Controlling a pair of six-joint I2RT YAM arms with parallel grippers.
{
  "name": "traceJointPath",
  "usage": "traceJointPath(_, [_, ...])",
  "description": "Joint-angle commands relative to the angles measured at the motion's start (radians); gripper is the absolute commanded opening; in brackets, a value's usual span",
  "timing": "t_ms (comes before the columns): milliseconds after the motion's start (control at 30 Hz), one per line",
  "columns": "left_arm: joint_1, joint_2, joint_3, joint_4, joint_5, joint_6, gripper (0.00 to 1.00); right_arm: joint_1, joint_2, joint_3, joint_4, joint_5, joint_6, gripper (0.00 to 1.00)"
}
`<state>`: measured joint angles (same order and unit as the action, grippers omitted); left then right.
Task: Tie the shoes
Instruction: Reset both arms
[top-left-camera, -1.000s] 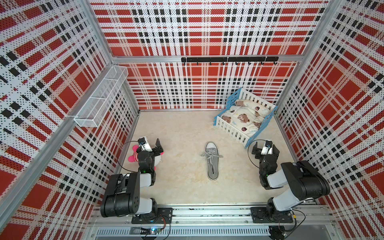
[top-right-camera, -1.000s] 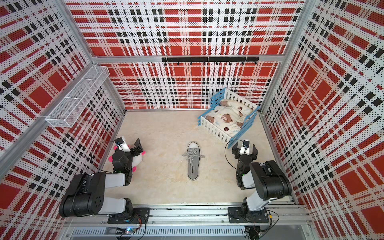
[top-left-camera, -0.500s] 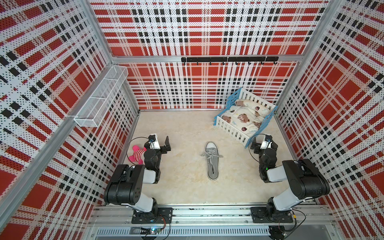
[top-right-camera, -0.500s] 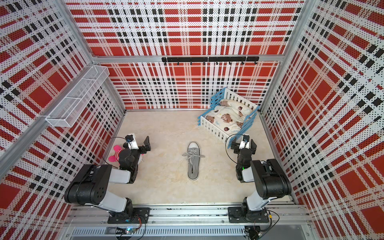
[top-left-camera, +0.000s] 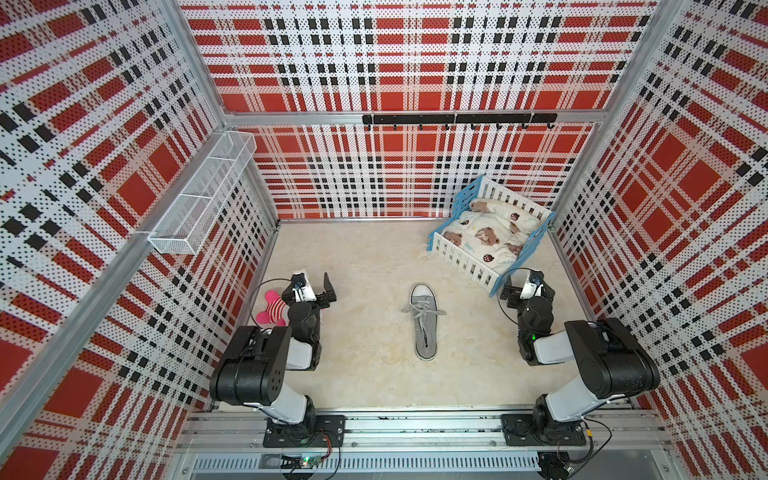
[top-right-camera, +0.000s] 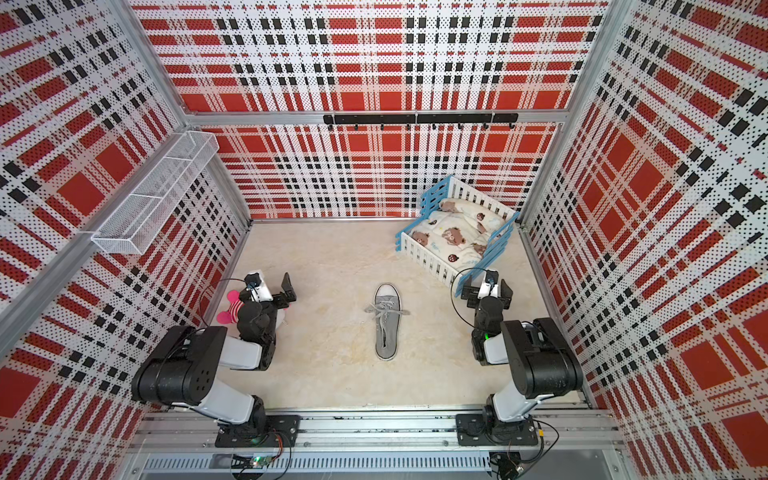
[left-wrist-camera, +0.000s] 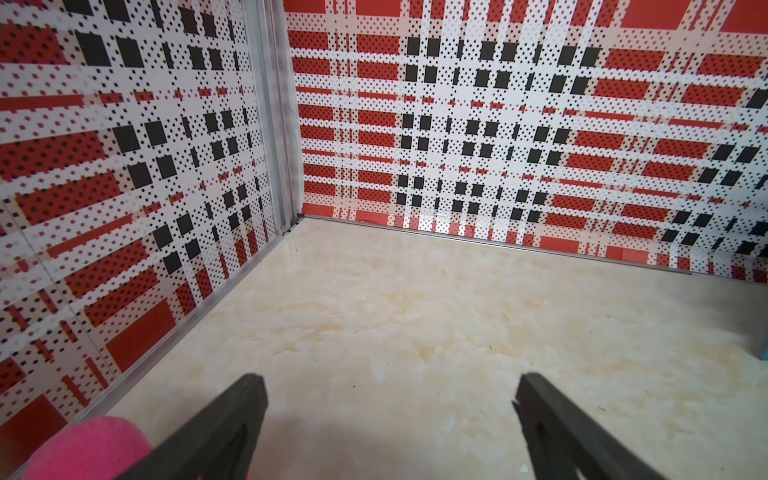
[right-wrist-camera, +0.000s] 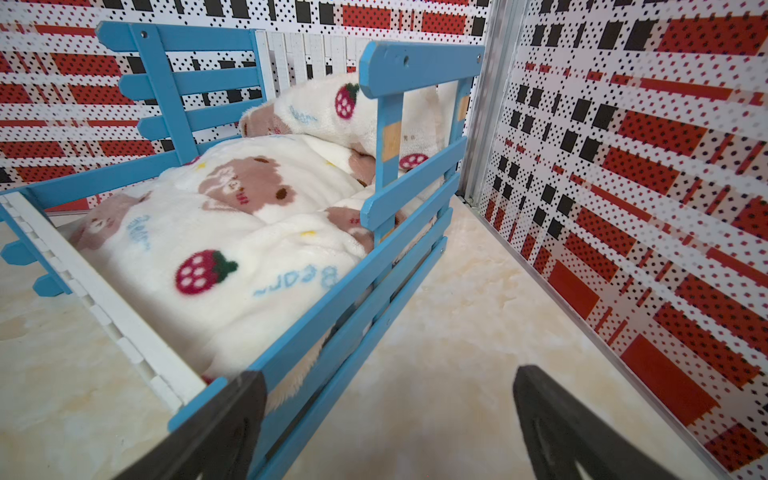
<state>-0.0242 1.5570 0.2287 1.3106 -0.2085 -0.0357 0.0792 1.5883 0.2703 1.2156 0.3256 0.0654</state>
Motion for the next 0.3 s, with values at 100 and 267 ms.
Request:
traceJointPath(100, [-0.004, 0.005, -0.005, 0.029, -0.013, 0.014, 0.99, -0.006, -0.014, -0.002, -0.01, -0.001, 0.007, 1.0])
traceJointPath(267, [-0.001, 0.005, -0.007, 0.029, -0.006, 0.014, 0.99, -0.006, -0.013, -0.002, -0.01, -0.002, 0.007, 1.0])
